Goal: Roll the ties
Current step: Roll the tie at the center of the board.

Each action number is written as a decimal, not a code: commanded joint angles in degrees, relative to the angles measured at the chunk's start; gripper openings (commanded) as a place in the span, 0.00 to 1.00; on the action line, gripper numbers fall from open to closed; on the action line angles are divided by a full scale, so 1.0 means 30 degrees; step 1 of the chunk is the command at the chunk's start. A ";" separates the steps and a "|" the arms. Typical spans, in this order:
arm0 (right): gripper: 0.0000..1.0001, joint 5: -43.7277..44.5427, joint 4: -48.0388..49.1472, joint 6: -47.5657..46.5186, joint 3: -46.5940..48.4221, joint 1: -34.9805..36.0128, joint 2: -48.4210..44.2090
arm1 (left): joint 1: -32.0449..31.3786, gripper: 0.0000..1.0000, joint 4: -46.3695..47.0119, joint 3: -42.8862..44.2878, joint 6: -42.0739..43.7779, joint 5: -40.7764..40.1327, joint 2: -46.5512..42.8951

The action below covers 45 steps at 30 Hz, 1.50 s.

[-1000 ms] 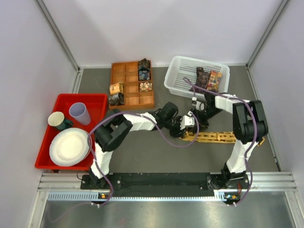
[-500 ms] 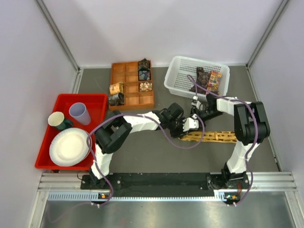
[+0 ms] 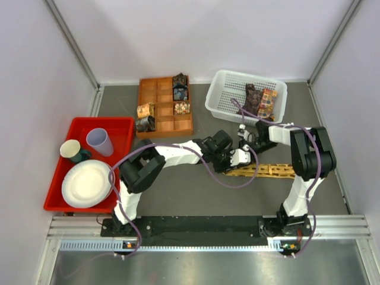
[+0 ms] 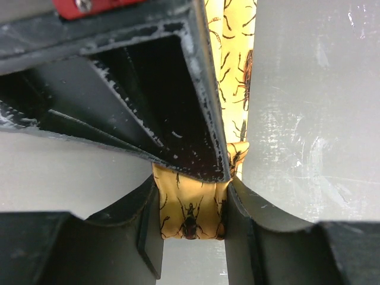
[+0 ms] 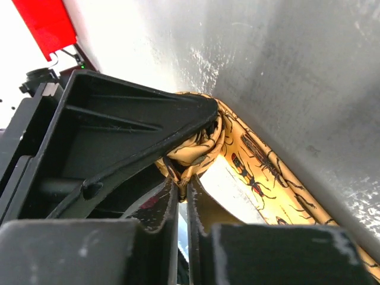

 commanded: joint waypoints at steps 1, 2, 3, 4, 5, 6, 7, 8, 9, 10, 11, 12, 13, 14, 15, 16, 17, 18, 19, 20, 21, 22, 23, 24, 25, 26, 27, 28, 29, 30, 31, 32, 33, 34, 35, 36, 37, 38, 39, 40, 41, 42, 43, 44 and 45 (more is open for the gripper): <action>0.00 0.1992 0.0716 -0.0285 -0.0399 0.0438 0.0008 | -0.0019 0.37 -0.3996 -0.1150 -0.0217 -0.0962 0.1519; 0.00 0.2371 0.0833 -0.0168 -0.0458 0.0409 0.0038 | -0.0018 0.42 -0.3440 -0.1412 -0.0420 -0.0755 0.1374; 0.00 0.3071 0.0805 -0.0109 -0.0458 0.0438 0.0067 | 0.0156 0.46 -0.2825 -0.1734 -0.0828 -0.0376 0.0937; 0.00 0.3223 0.0689 -0.0253 -0.0429 0.0438 0.0212 | 0.0331 0.55 -0.2065 -0.2549 -0.1007 0.0179 0.0643; 0.00 0.3457 0.0601 -0.0284 -0.0342 0.0438 0.0272 | 0.0536 0.58 -0.0288 -0.3051 -0.1298 0.1490 0.0350; 0.00 0.4039 0.0513 -0.0284 -0.0312 0.0409 0.0272 | 0.0944 0.62 0.0890 -0.3578 -0.1939 0.2054 -0.0204; 0.00 0.4335 0.0367 -0.0284 -0.0254 0.0380 0.0301 | 0.1151 0.66 0.1917 -0.4540 -0.2265 0.2669 -0.0442; 0.00 0.4918 0.0307 -0.0255 -0.0224 0.0292 0.0389 | 0.1356 0.72 0.3986 -0.4956 -0.2558 0.3574 -0.0589; 0.00 0.5330 0.0220 -0.0255 -0.0195 0.0262 0.0448 | 0.1649 0.74 0.5109 -0.5772 -0.2967 0.4163 -0.0794; 0.00 0.5653 0.0074 -0.0284 -0.0108 0.0233 0.0564 | 0.1768 0.76 0.5990 -0.6157 -0.3116 0.4575 -0.0912; 0.00 0.6063 0.0043 -0.0284 0.0009 0.0175 0.0797 | 0.1885 0.79 0.7159 -0.6567 -0.3263 0.4956 -0.1000; 0.00 0.6183 -0.0044 -0.0284 0.0097 0.0145 0.0974 | 0.2060 0.80 0.9201 -0.7296 -0.3525 0.5772 -0.1117; 0.00 0.6300 -0.0161 -0.0284 0.0417 0.0145 0.1178 | 0.2120 0.81 1.0411 -0.7594 -0.3673 0.5954 -0.1089; 0.00 0.6504 -0.0278 -0.0197 0.0565 0.0116 0.1442 | 0.2149 0.82 1.1148 -0.7713 -0.3761 0.6188 -0.1060; 0.00 0.6535 -0.0279 -0.0225 0.0683 0.0145 0.1618 | 0.2237 0.82 1.2577 -0.7801 -0.4052 0.6510 -0.0828; 0.00 0.6622 -0.0366 -0.0197 0.0916 0.0116 0.1707 | 0.2295 0.82 1.3229 -0.7860 -0.4229 0.6687 -0.0680; 0.00 0.6768 -0.0396 -0.0138 0.1005 0.0145 0.1795 | 0.2354 0.82 1.3816 -0.7889 -0.4405 0.6805 -0.0534; 0.00 0.6799 -0.0541 -0.0167 0.1093 0.0145 0.1970 | 0.2384 0.82 1.5098 -0.8006 -0.4552 0.6951 -0.0271; 0.00 0.6857 -0.0572 -0.0138 0.1268 0.0145 0.2059 | 0.2384 0.82 1.5749 -0.8094 -0.4640 0.6952 -0.0124; 0.00 0.7032 -0.0601 -0.0138 0.1299 0.0145 0.2117 | 0.2384 0.82 1.6451 -0.8182 -0.4728 0.7068 0.0023; 0.00 0.7091 -0.0747 -0.0138 0.1386 0.0145 0.2234 | 0.2384 0.82 1.7038 -0.8270 -0.4729 0.7185 0.0256; 0.00 0.7150 -0.0806 -0.0167 0.1648 0.0116 0.2351 | 0.2384 0.82 1.8320 -0.8357 -0.4758 0.7448 0.0433; 0.00 0.7267 -0.0981 -0.0167 0.1825 0.0145 0.2468 | 0.2384 0.82 1.8884 -0.8387 -0.4787 0.7769 0.0580; 0.00 0.7239 -0.1214 -0.0196 0.2001 0.0145 0.2702 | 0.2384 0.82 1.9325 -0.8388 -0.4846 0.7918 0.0842; 0.00 0.7210 -0.1362 -0.0254 0.2264 0.0145 0.2820 | 0.2355 0.82 1.9939 -0.8330 -0.4904 0.8122 0.0961; 0.00 0.7180 -0.1421 -0.0226 0.2382 0.0174 0.2908 | 0.2355 0.82 1.9974 -0.8213 -0.4905 0.8240 0.1078; 0.00 0.7151 -0.1654 -0.0342 0.2441 0.0174 0.3025 | 0.2326 0.82 1.9974 -0.7951 -0.4702 0.8386 0.1311; 0.00 0.7122 -0.1743 -0.0343 0.2558 0.0145 0.3171 | 0.2296 0.81 1.9974 -0.7861 -0.4584 0.8446 0.1342; 0.00 0.7092 -0.1802 -0.0401 0.2588 0.0145 0.3202 | 0.2267 0.81 2.0003 -0.7802 -0.4409 0.8562 0.1430; 0.00 0.7092 -0.1832 -0.0401 0.2588 0.0174 0.3231 | 0.2180 0.81 1.9974 -0.7657 -0.4001 0.8564 0.1460; 0.00 0.7063 -0.1832 -0.0401 0.2559 0.0174 0.3202 | 0.2121 0.81 1.9974 -0.7568 -0.3852 0.8564 0.1489; 0.00 0.7005 -0.1832 -0.0430 0.2559 0.0174 0.3202 | 0.2062 0.81 1.9626 -0.7451 -0.3734 0.8564 0.1576; 0.00 0.6975 -0.1832 -0.0460 0.2559 0.0203 0.3202 | 0.2004 0.81 1.9303 -0.7015 -0.3530 0.8564 0.1606; 0.00 0.6946 -0.1861 -0.0518 0.2530 0.0175 0.3202 | 0.1945 0.81 1.9010 -0.6837 -0.3383 0.8535 0.1693; 0.00 0.6888 -0.1890 -0.0548 0.2530 0.0203 0.3231 | 0.1886 0.80 1.8630 -0.6545 -0.3062 0.8505 0.1752; 0.00 0.6916 -0.1920 -0.0577 0.2530 0.0204 0.3231 | 0.1857 0.80 1.8423 -0.6426 -0.2914 0.8505 0.1782; 0.00 0.6771 -0.1949 -0.0606 0.2559 0.0233 0.3289 | 0.1799 0.79 1.8131 -0.6280 -0.2797 0.8534 0.1840; 0.00 0.6770 -0.1949 -0.0636 0.2559 0.0204 0.3290 | 0.1711 0.77 1.7751 -0.6133 -0.2360 0.8563 0.1928; 0.00 0.6741 -0.1949 -0.0665 0.2588 0.0233 0.3319 | 0.1652 0.75 1.7109 -0.5958 -0.2095 0.8564 0.1929; 0.00 0.6654 -0.1978 -0.0636 0.2617 0.0204 0.3348 | 0.1594 0.75 1.6900 -0.5927 -0.1831 0.8564 0.1958; 0.00 0.6566 -0.2007 -0.0665 0.2647 0.0233 0.3407 | 0.1477 0.71 1.6550 -0.5724 -0.1423 0.8564 0.1987; 0.00 0.6507 -0.2037 -0.0665 0.2734 0.0262 0.3436 | 0.1418 0.68 1.5763 -0.5548 -0.1216 0.8506 0.2016; 0.00 0.6361 -0.2066 -0.0723 0.2793 0.0233 0.3465 | 0.1330 0.63 1.5146 -0.5343 -0.0981 0.8505 0.2046; 0.00 0.6331 -0.2124 -0.0753 0.2852 0.0262 0.3495 | 0.1242 0.59 1.4647 -0.5022 -0.0718 0.8447 0.2046; 0.00 0.6243 -0.2183 -0.0840 0.2910 0.0262 0.3495 | 0.1241 0.50 1.3917 -0.4932 -0.0657 0.8417 0.2046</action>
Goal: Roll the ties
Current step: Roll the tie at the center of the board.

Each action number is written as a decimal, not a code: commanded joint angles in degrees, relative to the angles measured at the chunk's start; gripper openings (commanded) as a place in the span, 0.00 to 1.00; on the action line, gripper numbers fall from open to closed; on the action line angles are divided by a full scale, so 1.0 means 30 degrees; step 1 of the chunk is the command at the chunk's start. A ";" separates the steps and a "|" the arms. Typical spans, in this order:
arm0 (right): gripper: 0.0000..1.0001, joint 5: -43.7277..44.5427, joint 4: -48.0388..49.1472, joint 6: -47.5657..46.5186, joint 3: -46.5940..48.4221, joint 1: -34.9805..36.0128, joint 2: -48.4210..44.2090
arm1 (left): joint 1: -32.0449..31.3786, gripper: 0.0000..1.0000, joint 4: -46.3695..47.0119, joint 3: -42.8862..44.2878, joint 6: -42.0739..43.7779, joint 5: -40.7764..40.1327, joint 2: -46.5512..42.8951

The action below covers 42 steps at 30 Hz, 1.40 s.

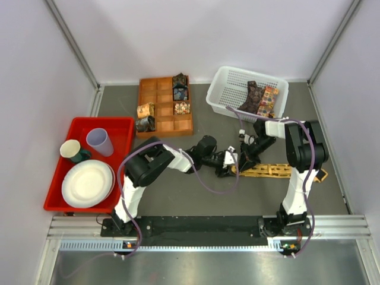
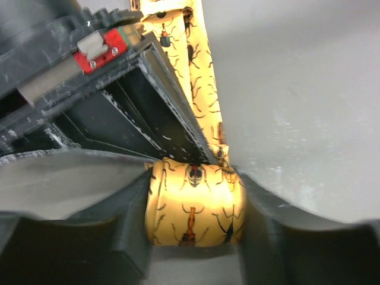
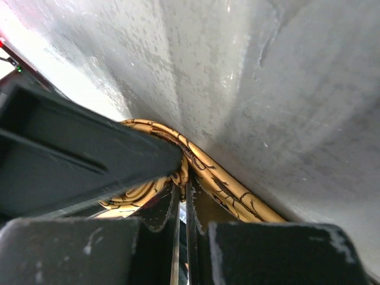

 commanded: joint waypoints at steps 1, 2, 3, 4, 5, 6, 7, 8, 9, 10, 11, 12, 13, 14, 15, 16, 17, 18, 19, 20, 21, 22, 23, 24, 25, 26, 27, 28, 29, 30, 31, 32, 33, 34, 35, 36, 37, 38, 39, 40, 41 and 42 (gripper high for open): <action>0.00 0.1392 0.1831 -0.0476 0.0470 0.0189 0.0967 | -0.0259 0.45 -0.3319 0.0956 0.1638 -0.0041 0.0377; 0.00 0.1215 0.1773 -0.0477 0.0528 0.0189 0.0938 | -0.0259 0.42 -0.3700 0.0985 0.1725 -0.0158 0.0290; 0.00 0.1126 0.1627 -0.0477 0.0645 0.0189 0.0763 | -0.0259 0.37 -0.4313 0.0957 0.1842 -0.0217 0.0203; 0.00 0.0951 0.1568 -0.0477 0.0704 0.0189 0.0646 | -0.0259 0.32 -0.5218 0.0869 0.1959 -0.0479 0.0086; 0.01 0.0717 0.1509 -0.1057 0.0763 0.0189 0.0499 | -0.0201 0.29 -0.5488 0.0550 0.1758 -0.0597 -0.0119; 0.04 0.0599 0.1421 -0.1208 0.0821 0.0160 0.0121 | -0.0114 0.25 -0.5636 0.0372 0.1436 -0.0743 -0.0208; 0.12 0.0308 0.1334 -0.1238 0.0851 0.0160 -0.0144 | -0.0055 0.19 -0.6392 0.0255 0.1172 -0.1035 -0.0324; 0.16 -0.0043 0.1217 -0.1383 0.0880 0.0073 -0.0408 | 0.0033 0.18 -0.6950 0.0137 0.0880 -0.1328 -0.0529; 0.21 -0.0308 0.1157 -0.1530 0.0880 0.0072 -0.0642 | 0.0062 0.16 -0.7507 0.0078 0.0703 -0.1621 -0.0676; 0.29 -0.0543 0.1041 -0.1531 0.0880 -0.0015 -0.1254 | 0.0121 0.14 -0.8063 -0.0038 0.0498 -0.1914 -0.0822; 0.32 -0.0748 0.0953 -0.1618 0.0880 -0.0045 -0.1492 | 0.0208 0.11 -0.8736 -0.0243 -0.0026 -0.2526 -0.1085; 0.34 -0.0982 0.0836 -0.1793 0.0822 -0.0132 -0.1784 | 0.0238 0.09 -0.9207 -0.0303 -0.0293 -0.2880 -0.1232; 0.37 -0.1332 0.0719 -0.1795 0.0706 -0.0191 -0.2338 | 0.0239 0.08 -0.9676 -0.0332 -0.0498 -0.3319 -0.1408; 0.39 -0.1539 0.0688 -0.1853 0.0589 -0.0337 -0.2605 | 0.0239 0.06 -1.0463 -0.0420 -0.0848 -0.3961 -0.1671; 0.40 -0.1744 0.0630 -0.1941 0.0384 -0.0309 -0.2869 | 0.0210 0.05 -1.0848 -0.0420 -0.1026 -0.4345 -0.1818; 0.42 -0.2210 0.0601 -0.2000 0.0266 -0.0367 -0.3103 | 0.0209 0.04 -1.1229 -0.0391 -0.1231 -0.4580 -0.1936; 0.42 -0.2476 0.0658 -0.2029 0.0178 -0.0368 -0.3570 | 0.0209 0.03 -1.1668 -0.0217 -0.1465 -0.4873 -0.2111; 0.42 -0.2740 0.0717 -0.1942 -0.0026 -0.0368 -0.3748 | 0.0151 0.03 -1.2253 -0.0128 -0.1525 -0.5485 -0.2171; 0.44 -0.3322 0.0920 -0.1768 -0.0173 -0.0397 -0.3953 | 0.0151 0.02 -1.3071 0.0017 -0.1555 -0.5723 -0.2229; 0.47 -0.3705 0.1474 -0.1621 -0.0319 -0.0368 -0.4158 | 0.0122 0.02 -1.3485 0.0367 -0.1613 -0.5957 -0.2259; 0.48 -0.3883 0.1769 -0.1126 -0.0524 -0.0339 -0.4131 | 0.0121 0.02 -1.4330 0.0574 -0.1643 -0.6540 -0.2201; 0.49 -0.4117 0.2033 -0.0889 -0.0555 -0.0309 -0.4131 | 0.0092 0.02 -1.4745 0.0808 -0.1701 -0.6865 -0.2172; 0.49 -0.4148 0.2210 -0.0771 -0.0613 -0.0193 -0.4015 | 0.0092 0.02 -1.5097 0.1274 -0.1731 -0.7100 -0.2055; 0.49 -0.4148 0.2444 -0.0712 -0.0585 -0.0047 -0.3782 | 0.0092 0.02 -1.5535 0.1482 -0.1760 -0.7247 -0.2025; 0.49 -0.4119 0.2620 -0.0711 -0.0614 0.0071 -0.3663 | 0.0092 0.02 -1.5888 0.1629 -0.1789 -0.7597 -0.1996; 0.49 -0.4119 0.2796 -0.0131 -0.0701 0.0159 -0.3575 | 0.0034 0.02 -1.6036 0.1833 -0.1818 -0.7716 -0.1996; 0.49 -0.4061 0.3117 -0.0096 -0.0731 0.0450 -0.3371 | 0.0005 0.02 -1.6125 0.1922 -0.1877 -0.7892 -0.1996; 0.49 -0.3829 0.3207 -0.0096 -0.0731 0.0598 -0.3166 | -0.0083 0.02 -1.6213 0.1981 -0.1906 -0.8154 -0.1967; 0.49 -0.3826 0.3382 0.0107 -0.0818 0.0686 -0.3019 | -0.0142 0.03 -1.6243 0.2098 -0.1907 -0.8215 -0.1908; 0.49 -0.3855 0.3731 0.0254 -0.0877 0.0861 -0.2757 | -0.0171 0.03 -1.6330 0.2157 -0.1936 -0.8274 -0.1879; 0.48 -0.3797 0.3880 0.0372 -0.0907 0.0979 -0.2667 | -0.0288 0.03 -1.6331 0.2187 -0.1936 -0.8477 -0.1791; 0.48 -0.3681 0.3968 0.0431 -0.0878 0.1096 -0.2579 | -0.0347 0.03 -1.6389 0.2274 -0.1878 -0.8508 -0.1762; 0.48 -0.3506 0.3998 0.0431 -0.0849 0.1155 -0.2462 | -0.0376 0.04 -1.6447 0.2304 -0.1906 -0.8596 -0.1732; 0.48 -0.3359 0.4260 0.0460 -0.0848 0.1272 -0.2316 | -0.0522 0.04 -1.6390 0.2304 -0.1878 -0.8655 -0.1703; 0.47 -0.3328 0.4378 0.0606 -0.0819 0.1273 -0.2199 | -0.0581 0.05 -1.6418 0.2304 -0.1848 -0.8771 -0.1674; 0.45 -0.3299 0.4438 0.0665 -0.0790 0.1302 -0.2052 | -0.0640 0.05 -1.6419 0.2275 -0.1848 -0.8859 -0.1644; 0.45 -0.3270 0.4525 0.0695 -0.0761 0.1331 -0.1703 | -0.0727 0.05 -1.6419 0.2304 -0.1935 -0.8947 -0.1615; 0.43 -0.3386 0.4671 0.0724 -0.0702 0.1332 -0.1554 | -0.0757 0.06 -1.6448 0.2333 -0.1965 -0.8861 -0.1586; 0.35 -0.3503 0.4701 0.0695 -0.0673 0.1332 -0.1437 | -0.0816 0.07 -1.6506 0.2333 -0.1994 -0.8918 -0.1556; 0.27 -0.3823 0.4876 0.0695 -0.0701 0.1332 -0.1320 | -0.0961 0.07 -1.6652 0.2536 -0.2052 -0.8977 -0.1411; 0.17 -0.3884 0.4965 0.0695 -0.0760 0.1332 -0.1260 | -0.0992 0.07 -1.6827 0.2684 -0.2111 -0.8832 -0.1352; 0.00 -0.3885 0.5023 0.0666 -0.0818 0.1303 -0.1289 | -0.0992 0.08 -1.7061 0.2801 -0.2199 -0.8802 -0.1264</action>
